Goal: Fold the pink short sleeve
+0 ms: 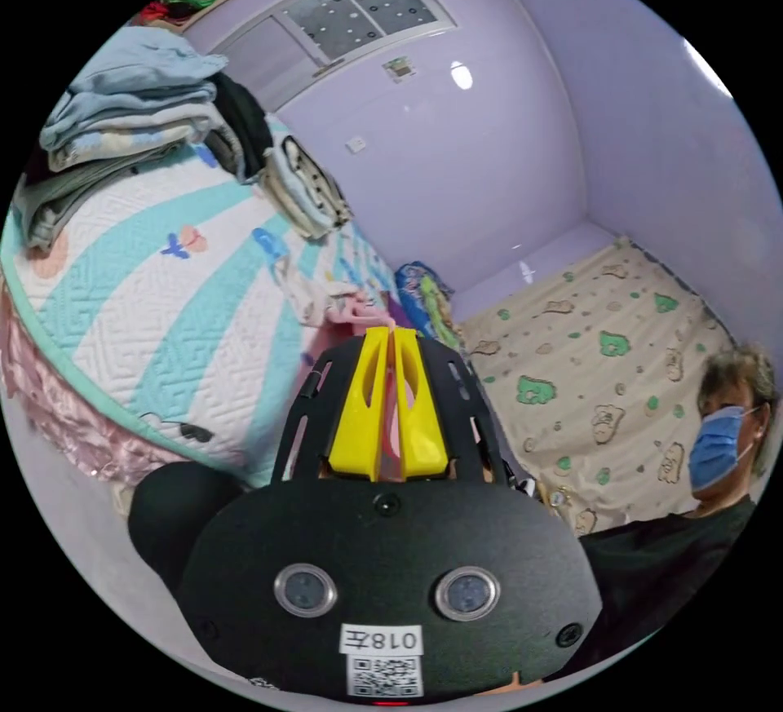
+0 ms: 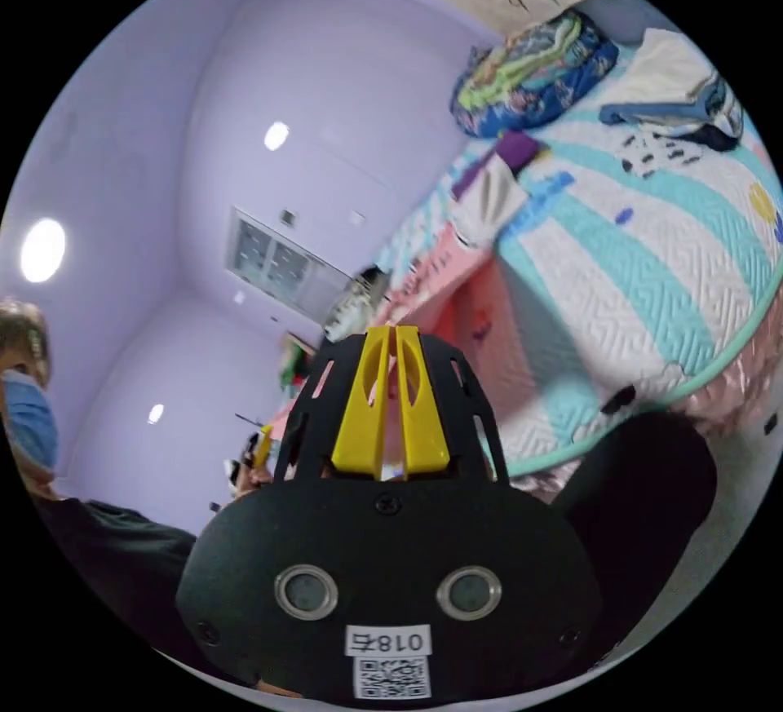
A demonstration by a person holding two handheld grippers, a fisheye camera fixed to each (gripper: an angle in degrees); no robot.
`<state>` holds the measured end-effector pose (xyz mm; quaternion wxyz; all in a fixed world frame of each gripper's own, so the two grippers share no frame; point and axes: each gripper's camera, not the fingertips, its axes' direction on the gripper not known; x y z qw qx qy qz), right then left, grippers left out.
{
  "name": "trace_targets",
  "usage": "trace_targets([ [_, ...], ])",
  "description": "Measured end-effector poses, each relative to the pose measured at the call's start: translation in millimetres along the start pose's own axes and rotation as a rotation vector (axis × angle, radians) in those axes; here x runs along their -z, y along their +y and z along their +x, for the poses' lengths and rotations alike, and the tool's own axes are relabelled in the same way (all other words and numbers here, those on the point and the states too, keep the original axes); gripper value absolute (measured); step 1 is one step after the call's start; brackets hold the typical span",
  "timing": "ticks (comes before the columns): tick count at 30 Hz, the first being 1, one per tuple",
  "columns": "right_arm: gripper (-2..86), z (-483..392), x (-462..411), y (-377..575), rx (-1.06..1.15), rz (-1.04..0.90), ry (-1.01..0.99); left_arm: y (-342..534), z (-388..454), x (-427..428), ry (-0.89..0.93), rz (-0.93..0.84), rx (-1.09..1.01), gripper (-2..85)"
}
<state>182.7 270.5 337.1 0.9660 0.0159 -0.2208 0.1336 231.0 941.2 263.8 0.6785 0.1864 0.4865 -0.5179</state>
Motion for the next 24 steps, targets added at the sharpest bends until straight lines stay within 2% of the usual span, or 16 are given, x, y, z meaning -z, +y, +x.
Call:
trace_targets([
  [5, -0.8, -65, 106, -12, 0.192, 0.205, -0.273, -2, 72, 70, 0.302, 0.180, -0.114, -1.0],
  [8, -0.8, -102, 163, -10, 0.310, 0.300, -0.385, -6, 120, 121, 0.405, 0.237, -0.240, -1.0],
  [13, -0.7, -148, 208, -12, 0.456, 0.347, -0.359, -19, 184, 163, 0.366, 0.247, -0.432, -1.0],
  [16, -0.6, -139, 180, -31, 0.421, 0.289, -0.255, -50, 162, 125, 0.291, 0.196, -0.384, -1.0],
  [18, -0.5, -100, 124, -59, 0.271, 0.206, -0.216, -79, 123, 69, 0.246, 0.133, -0.282, -1.0],
  [20, -0.4, -68, 73, -85, 0.166, 0.154, -0.173, -121, 66, -17, 0.085, 0.086, -0.145, -1.0],
  [22, -0.3, -57, 33, -115, 0.112, 0.143, -0.147, -156, 46, -64, 0.127, 0.131, -0.062, -1.0],
  [24, -0.2, -93, 9, -168, 0.173, 0.184, -0.164, -205, 77, -93, 0.149, 0.170, -0.084, -1.0],
])
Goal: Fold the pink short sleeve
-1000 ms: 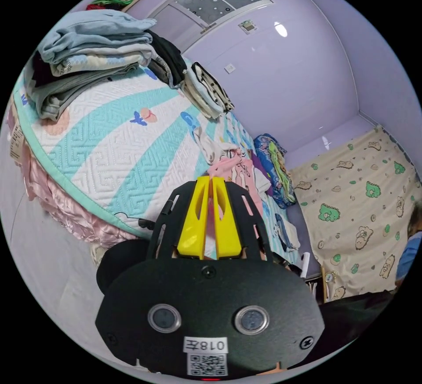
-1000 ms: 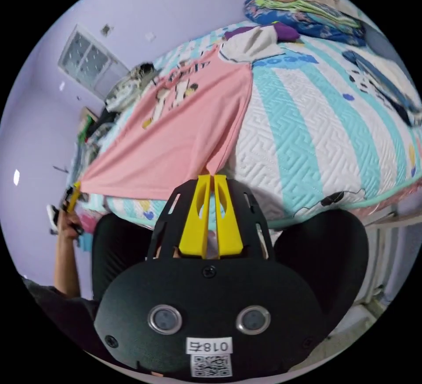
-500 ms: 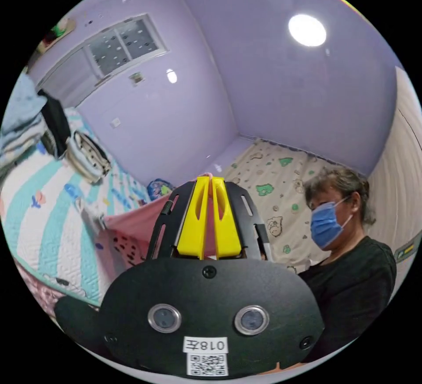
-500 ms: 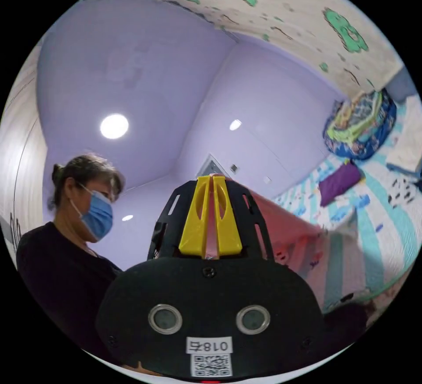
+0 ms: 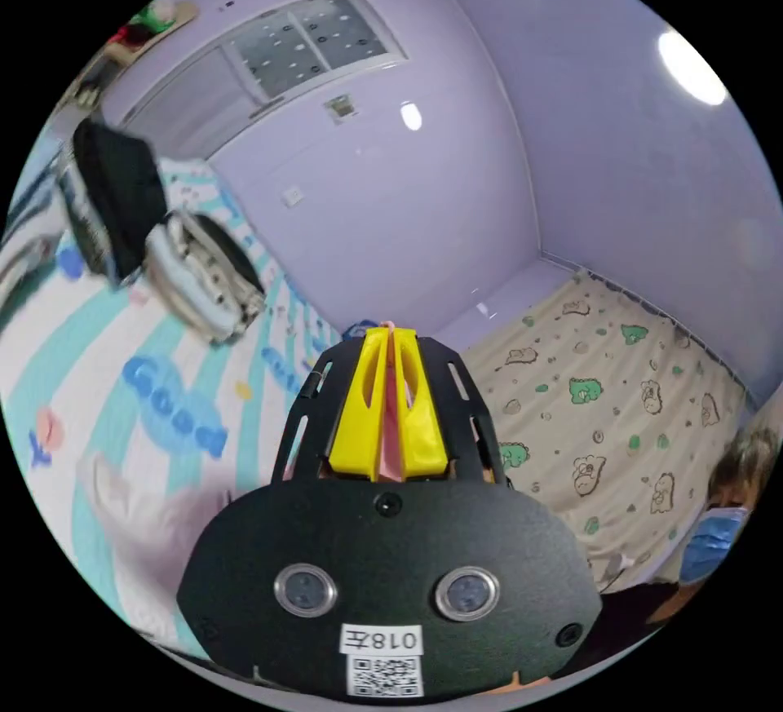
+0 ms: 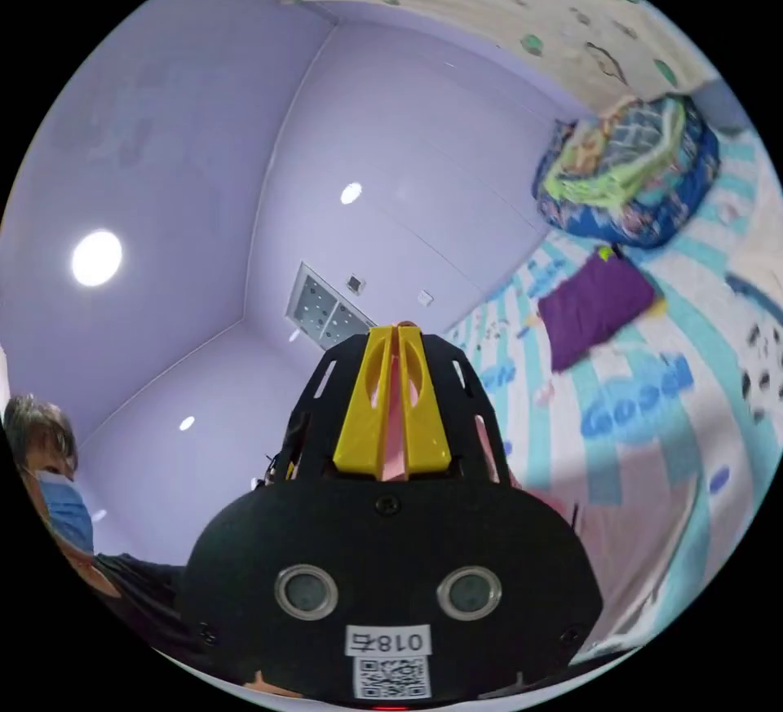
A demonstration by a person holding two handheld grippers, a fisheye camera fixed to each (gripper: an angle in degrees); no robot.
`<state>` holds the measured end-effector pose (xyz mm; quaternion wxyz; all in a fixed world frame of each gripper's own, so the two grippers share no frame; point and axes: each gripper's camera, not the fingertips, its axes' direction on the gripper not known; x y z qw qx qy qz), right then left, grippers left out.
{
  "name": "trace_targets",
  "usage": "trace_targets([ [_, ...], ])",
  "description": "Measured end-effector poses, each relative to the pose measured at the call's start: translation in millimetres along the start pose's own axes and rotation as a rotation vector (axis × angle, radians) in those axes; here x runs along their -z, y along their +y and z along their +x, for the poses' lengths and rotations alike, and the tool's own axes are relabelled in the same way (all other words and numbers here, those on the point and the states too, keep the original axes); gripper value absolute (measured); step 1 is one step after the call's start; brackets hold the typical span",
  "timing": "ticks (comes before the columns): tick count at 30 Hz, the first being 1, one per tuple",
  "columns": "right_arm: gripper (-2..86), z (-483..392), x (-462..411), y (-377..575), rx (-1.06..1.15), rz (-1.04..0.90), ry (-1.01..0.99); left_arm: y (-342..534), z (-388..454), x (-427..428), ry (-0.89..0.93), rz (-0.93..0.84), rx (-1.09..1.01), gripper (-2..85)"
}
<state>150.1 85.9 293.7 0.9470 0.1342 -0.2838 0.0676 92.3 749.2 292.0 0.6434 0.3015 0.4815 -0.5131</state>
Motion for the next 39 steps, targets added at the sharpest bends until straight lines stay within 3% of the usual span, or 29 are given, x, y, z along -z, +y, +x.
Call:
trace_targets([
  [5, -0.2, -134, 0, -107, 0.370, 0.188, -0.063, -139, 206, -30, 0.138, 0.151, -0.408, -1.0],
  [10, -0.2, -182, 29, -127, 0.484, 0.248, -0.045, -162, 259, 7, 0.179, 0.188, -0.492, -1.0],
  [15, -0.2, -136, 37, -72, 0.414, 0.126, 0.046, -102, 202, 26, 0.134, 0.052, -0.454, -1.0],
  [18, -0.1, -78, 38, -17, 0.298, 0.019, 0.112, -38, 123, 30, 0.083, -0.077, -0.355, -1.0],
  [23, 0.0, 40, 35, 94, 0.015, -0.167, 0.269, 108, -81, 42, -0.025, -0.294, 0.040, -0.9],
  [26, 0.0, 94, 38, 150, -0.169, -0.237, 0.346, 181, -167, 65, -0.089, -0.302, 0.255, -0.9],
  [30, -0.1, 116, 34, 184, -0.242, -0.324, 0.406, 225, -206, 78, -0.157, -0.332, 0.334, -0.9],
  [39, -0.2, 107, 44, 173, -0.202, -0.365, 0.392, 233, -200, 76, -0.176, -0.440, 0.266, -0.9],
])
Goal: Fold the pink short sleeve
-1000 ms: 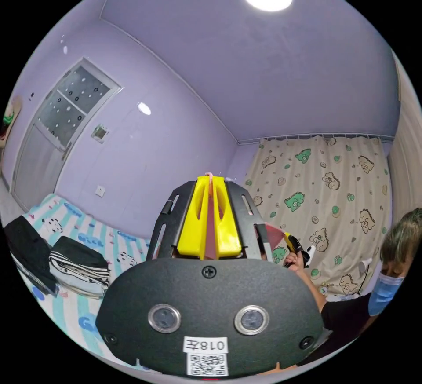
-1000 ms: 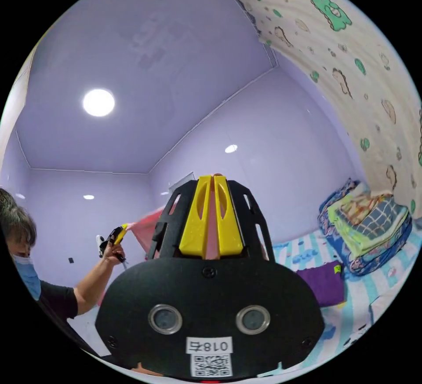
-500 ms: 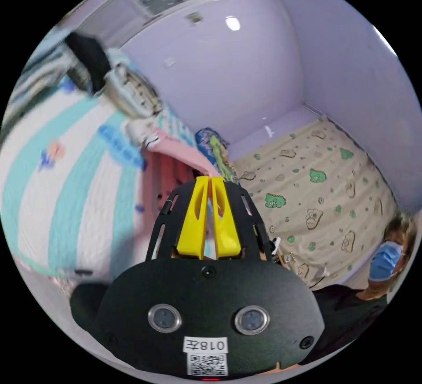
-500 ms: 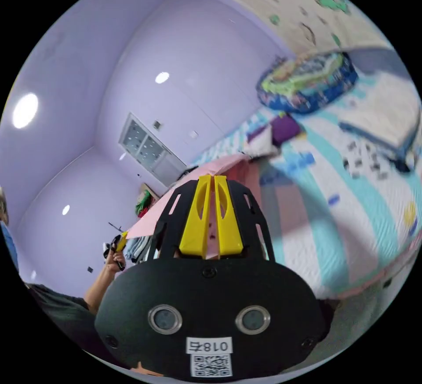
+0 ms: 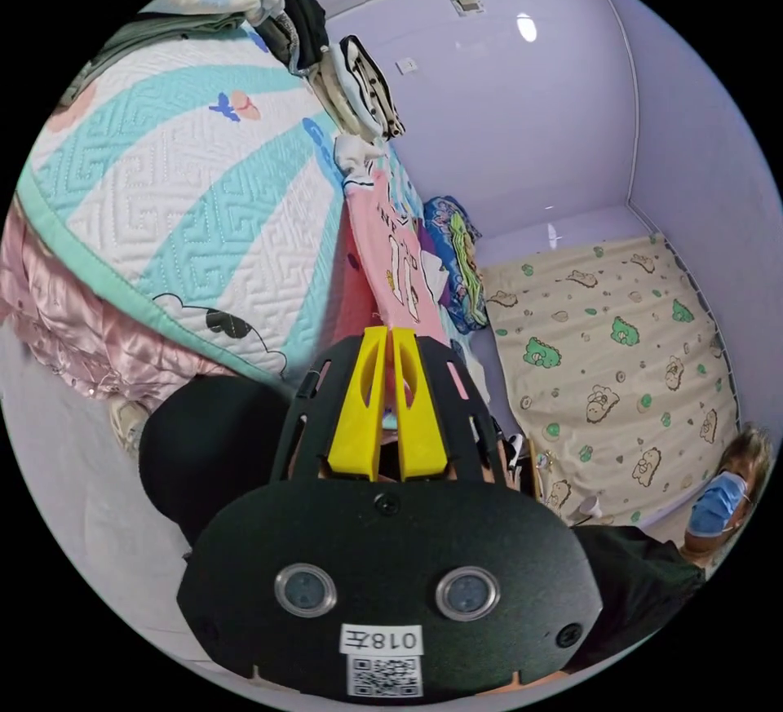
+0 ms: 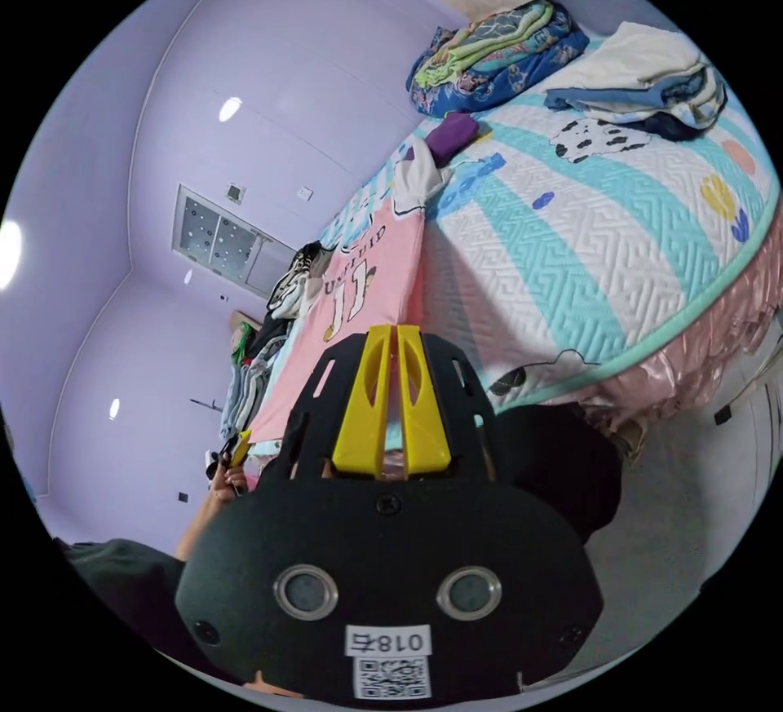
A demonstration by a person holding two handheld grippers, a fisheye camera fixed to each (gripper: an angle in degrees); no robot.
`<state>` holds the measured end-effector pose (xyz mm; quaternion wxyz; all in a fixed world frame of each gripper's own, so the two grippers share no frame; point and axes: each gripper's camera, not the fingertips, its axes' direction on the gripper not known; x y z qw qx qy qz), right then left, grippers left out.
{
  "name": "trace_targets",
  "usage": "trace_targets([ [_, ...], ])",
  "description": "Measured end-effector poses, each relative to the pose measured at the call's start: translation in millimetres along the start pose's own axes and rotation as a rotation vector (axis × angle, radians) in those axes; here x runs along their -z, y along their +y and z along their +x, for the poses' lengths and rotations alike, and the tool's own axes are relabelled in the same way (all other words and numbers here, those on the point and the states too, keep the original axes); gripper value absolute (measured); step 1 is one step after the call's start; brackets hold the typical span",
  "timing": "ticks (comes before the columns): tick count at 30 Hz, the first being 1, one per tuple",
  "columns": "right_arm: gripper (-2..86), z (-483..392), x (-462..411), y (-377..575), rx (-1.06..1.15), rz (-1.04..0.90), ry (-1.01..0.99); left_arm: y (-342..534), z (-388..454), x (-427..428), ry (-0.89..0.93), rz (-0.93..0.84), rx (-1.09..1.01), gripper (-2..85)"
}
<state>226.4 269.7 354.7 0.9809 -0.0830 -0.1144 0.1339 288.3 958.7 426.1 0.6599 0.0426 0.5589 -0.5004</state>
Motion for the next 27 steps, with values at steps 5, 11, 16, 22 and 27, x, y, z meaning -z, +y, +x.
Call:
trace_targets([
  [5, -0.2, -3, 3, 2, 0.046, -0.093, 0.048, 7, -7, 4, -0.037, -0.069, -0.016, -0.9],
  [11, -0.2, -5, -14, -10, 0.070, -0.200, 0.133, 7, -20, -13, -0.038, -0.100, 0.030, -0.9],
  [16, 0.1, -17, -35, -27, 0.120, -0.340, 0.246, -3, -15, -29, -0.098, -0.163, 0.051, -0.6],
  [22, 1.8, -11, -42, -37, 0.104, -0.466, 0.325, 2, -19, -14, -0.066, -0.171, 0.096, 3.3],
  [27, 4.5, 0, -5, -46, 0.091, -0.381, 0.255, 15, 2, 34, -0.065, -0.038, 0.066, 5.5],
])
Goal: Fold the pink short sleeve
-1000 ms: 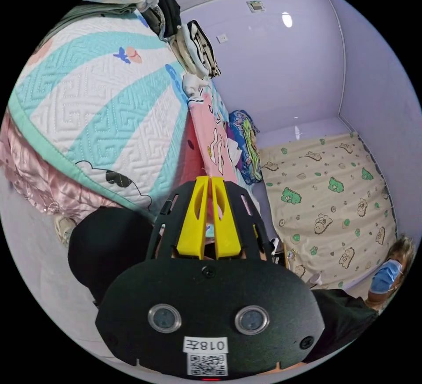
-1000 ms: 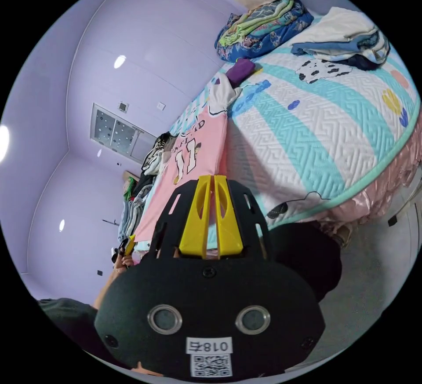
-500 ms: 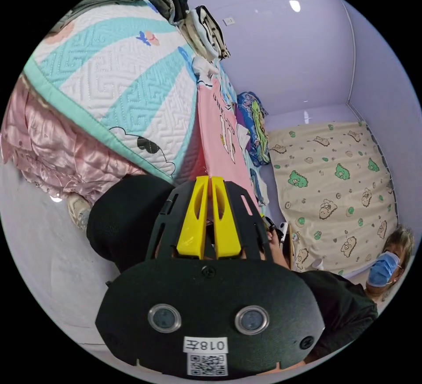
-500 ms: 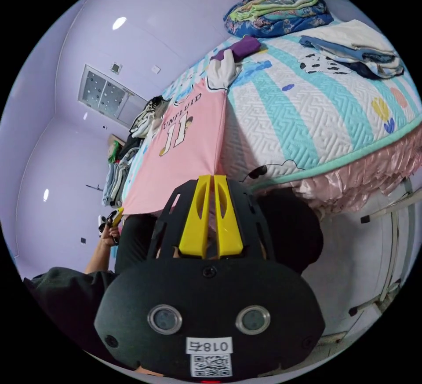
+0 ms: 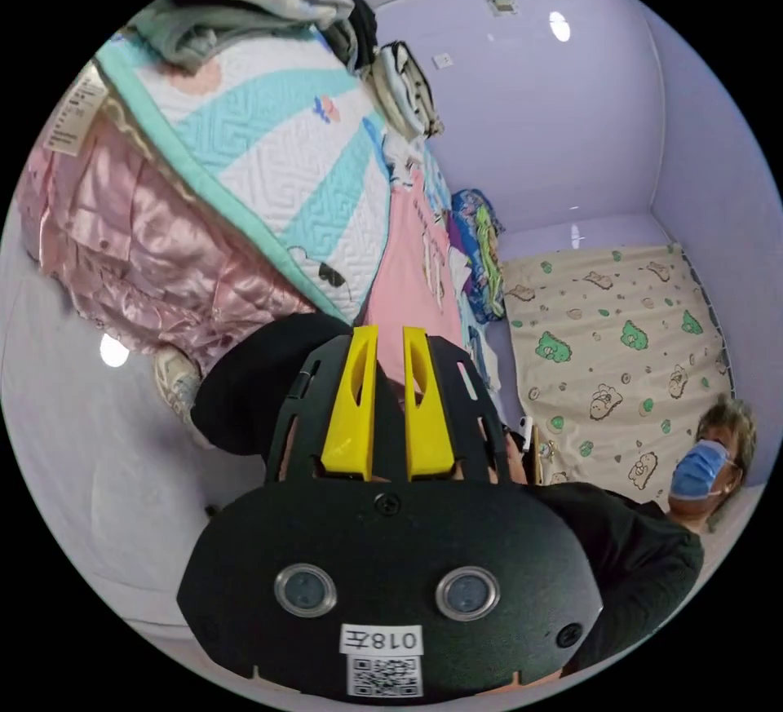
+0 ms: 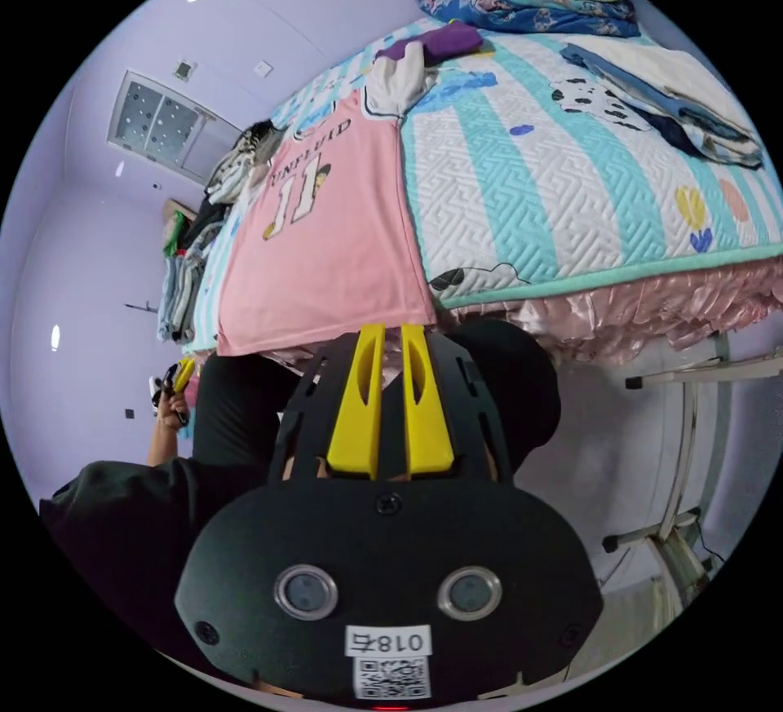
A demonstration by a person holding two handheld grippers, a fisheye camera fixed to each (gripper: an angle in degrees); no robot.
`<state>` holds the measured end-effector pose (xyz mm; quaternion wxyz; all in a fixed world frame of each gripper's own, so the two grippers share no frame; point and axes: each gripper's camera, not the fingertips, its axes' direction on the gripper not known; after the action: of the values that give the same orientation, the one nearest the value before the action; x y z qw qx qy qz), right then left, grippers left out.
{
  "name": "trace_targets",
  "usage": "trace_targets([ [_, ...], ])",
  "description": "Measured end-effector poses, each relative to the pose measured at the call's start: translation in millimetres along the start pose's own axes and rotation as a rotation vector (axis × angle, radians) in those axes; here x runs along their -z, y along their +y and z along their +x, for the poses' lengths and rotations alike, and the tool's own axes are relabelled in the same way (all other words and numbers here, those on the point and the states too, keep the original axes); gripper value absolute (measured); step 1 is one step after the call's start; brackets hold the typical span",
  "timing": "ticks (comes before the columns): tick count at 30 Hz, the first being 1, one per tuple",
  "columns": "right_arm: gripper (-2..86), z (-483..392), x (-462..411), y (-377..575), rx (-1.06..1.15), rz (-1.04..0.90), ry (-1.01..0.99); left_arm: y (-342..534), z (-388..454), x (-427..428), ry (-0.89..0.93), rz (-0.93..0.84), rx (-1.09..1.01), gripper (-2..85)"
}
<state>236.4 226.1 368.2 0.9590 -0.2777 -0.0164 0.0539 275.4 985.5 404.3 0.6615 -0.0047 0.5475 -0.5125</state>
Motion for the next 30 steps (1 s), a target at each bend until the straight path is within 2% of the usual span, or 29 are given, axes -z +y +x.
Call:
trace_targets([
  [2, 4.7, 8, 14, 0, -0.015, 0.073, -0.064, 0, 23, 19, 0.023, 0.091, -0.059, 6.0],
  [7, 3.9, 27, 41, -12, -0.056, 0.267, -0.237, -32, 91, 3, -0.010, 0.150, -0.199, 6.4],
  [12, 2.7, 60, 38, -32, -0.146, 0.475, -0.641, -96, 153, -71, -0.021, 0.120, -0.286, 7.6],
  [17, 3.8, 59, 25, -81, -0.150, 0.472, -0.557, -158, 209, -180, 0.035, 0.083, -0.337, 6.9],
  [20, 4.8, 53, 13, -124, -0.122, 0.437, -0.481, -167, 251, -245, 0.121, 0.053, -0.399, 6.4],
  [24, 5.4, 52, -3, -162, -0.136, 0.431, -0.457, -166, 319, -332, 0.132, -0.026, -0.475, 6.4],
  [28, 5.7, 47, -6, -152, -0.113, 0.388, -0.445, -167, 446, -469, 0.068, -0.204, -0.675, 7.2],
  [30, 6.1, 36, -3, -139, -0.030, 0.256, -0.336, -164, 508, -540, 0.078, -0.278, -0.762, 7.9],
])
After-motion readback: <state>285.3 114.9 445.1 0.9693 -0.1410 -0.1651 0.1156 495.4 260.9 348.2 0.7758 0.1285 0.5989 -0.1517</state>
